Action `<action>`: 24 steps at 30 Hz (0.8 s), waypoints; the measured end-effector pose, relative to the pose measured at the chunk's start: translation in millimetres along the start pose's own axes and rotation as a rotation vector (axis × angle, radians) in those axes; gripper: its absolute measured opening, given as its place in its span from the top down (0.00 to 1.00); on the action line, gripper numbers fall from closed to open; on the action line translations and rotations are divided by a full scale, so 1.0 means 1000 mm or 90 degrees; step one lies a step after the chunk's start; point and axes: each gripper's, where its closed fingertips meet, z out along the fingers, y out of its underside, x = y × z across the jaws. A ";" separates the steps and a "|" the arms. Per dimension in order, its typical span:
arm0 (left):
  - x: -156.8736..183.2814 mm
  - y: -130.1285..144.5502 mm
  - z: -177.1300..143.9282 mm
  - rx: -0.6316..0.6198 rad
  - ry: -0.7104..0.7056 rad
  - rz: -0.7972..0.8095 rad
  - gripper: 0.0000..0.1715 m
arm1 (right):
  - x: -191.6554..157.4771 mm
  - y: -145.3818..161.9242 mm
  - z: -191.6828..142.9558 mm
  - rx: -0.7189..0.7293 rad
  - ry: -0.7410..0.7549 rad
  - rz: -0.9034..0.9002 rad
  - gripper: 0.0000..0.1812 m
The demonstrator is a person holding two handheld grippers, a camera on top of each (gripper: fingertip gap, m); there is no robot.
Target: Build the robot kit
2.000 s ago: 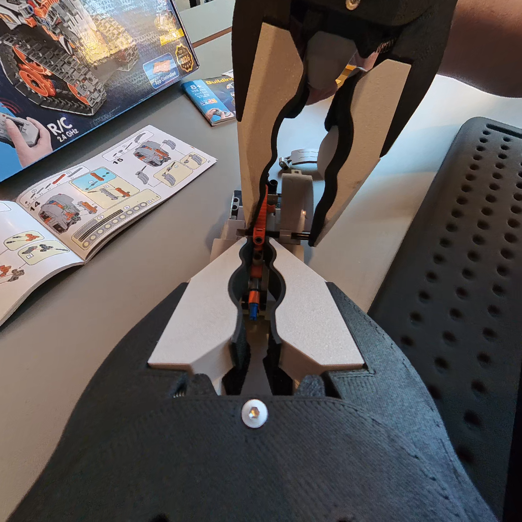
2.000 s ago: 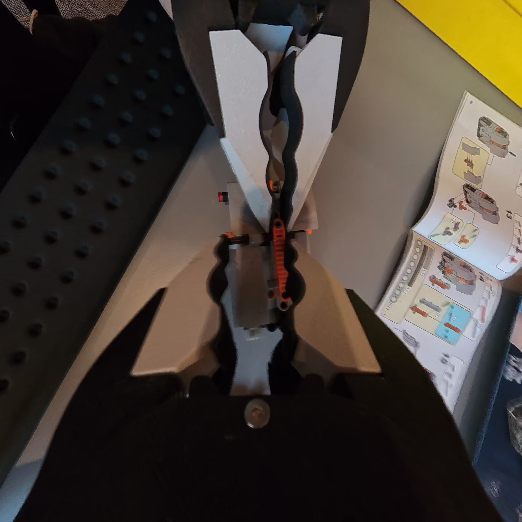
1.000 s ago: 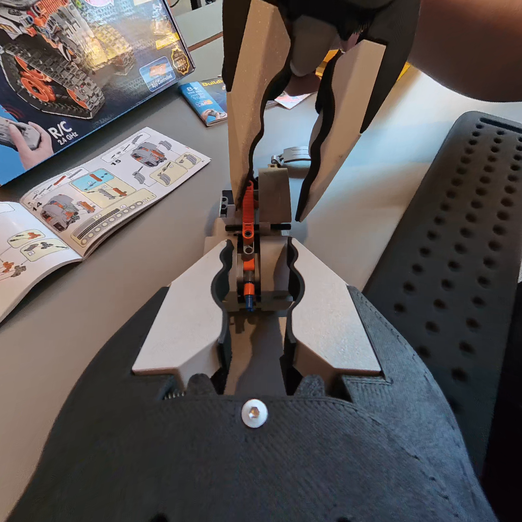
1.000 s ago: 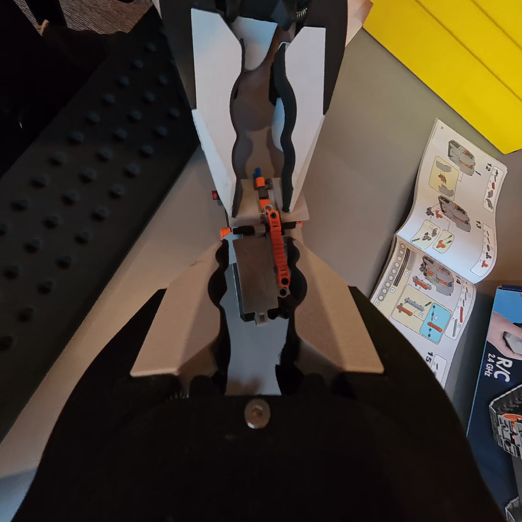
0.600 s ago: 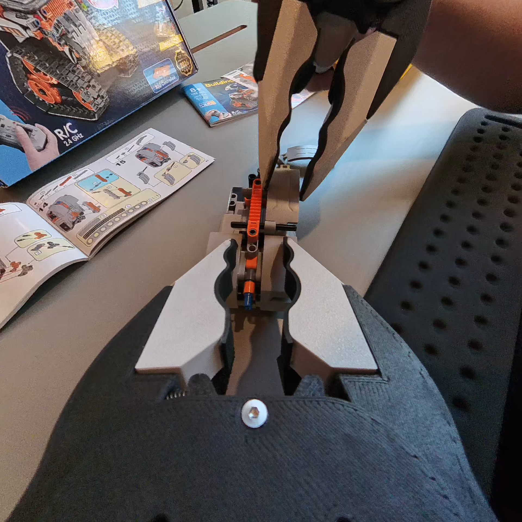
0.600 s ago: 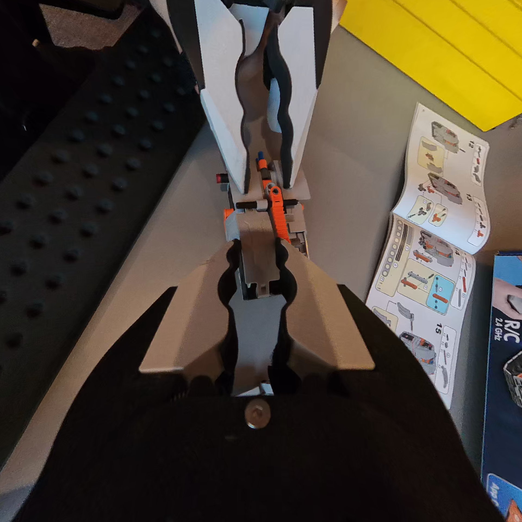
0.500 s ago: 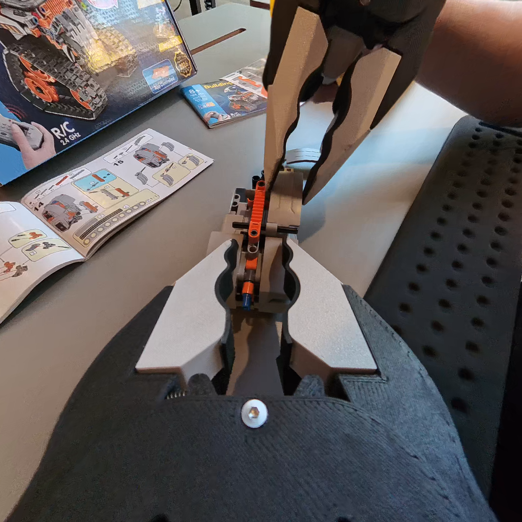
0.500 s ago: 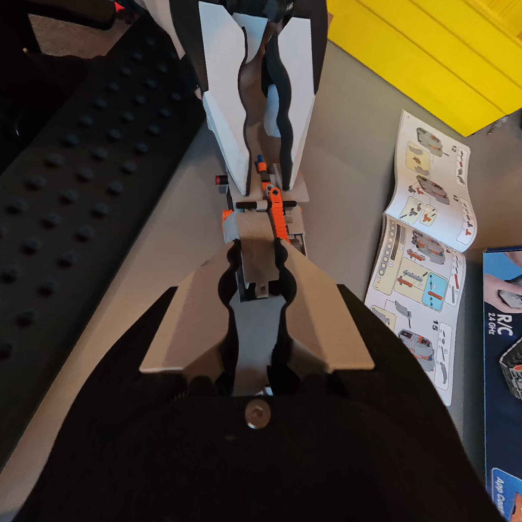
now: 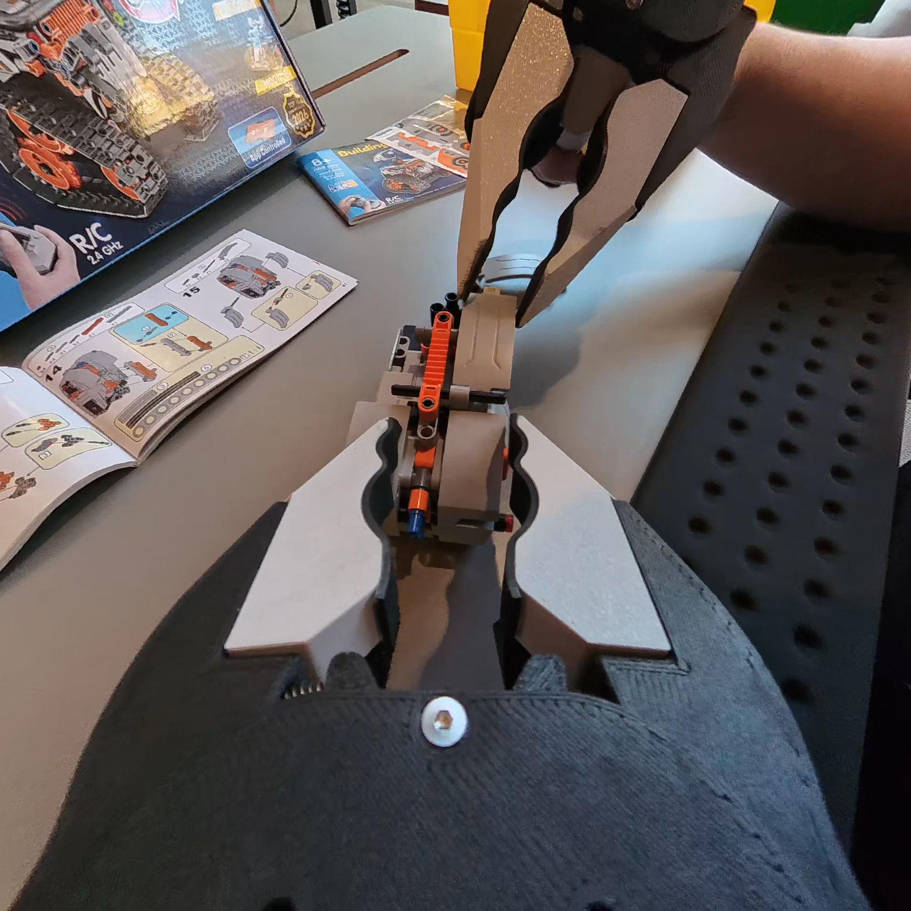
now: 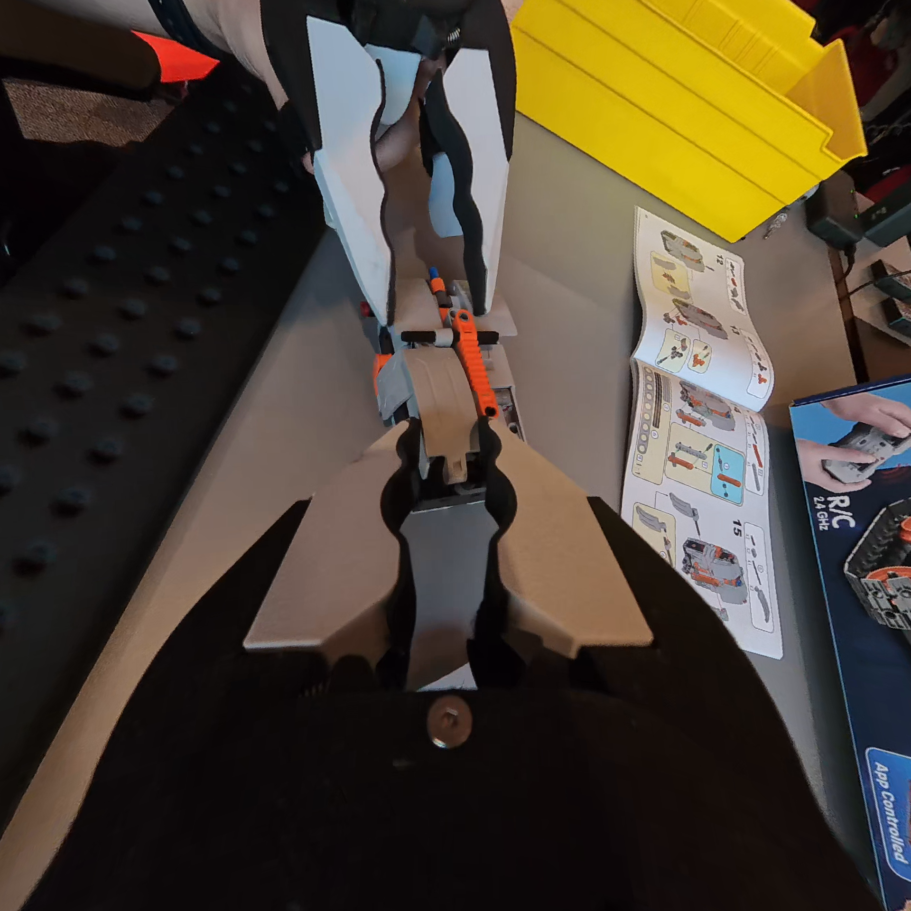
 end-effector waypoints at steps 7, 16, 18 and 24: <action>-0.004 0.004 0.002 -0.031 -0.064 0.055 0.73 | -0.005 -0.002 0.002 -0.016 0.065 -0.095 0.92; -0.003 0.005 0.001 -0.023 -0.076 0.069 0.75 | -0.005 -0.003 0.001 -0.032 0.167 -0.192 0.95; -0.003 0.007 0.000 -0.030 -0.076 0.069 0.71 | -0.001 -0.003 0.000 -0.044 0.192 -0.212 0.96; -0.008 0.010 -0.001 -0.043 -0.100 0.075 0.66 | 0.002 -0.012 0.001 -0.034 0.222 -0.216 0.97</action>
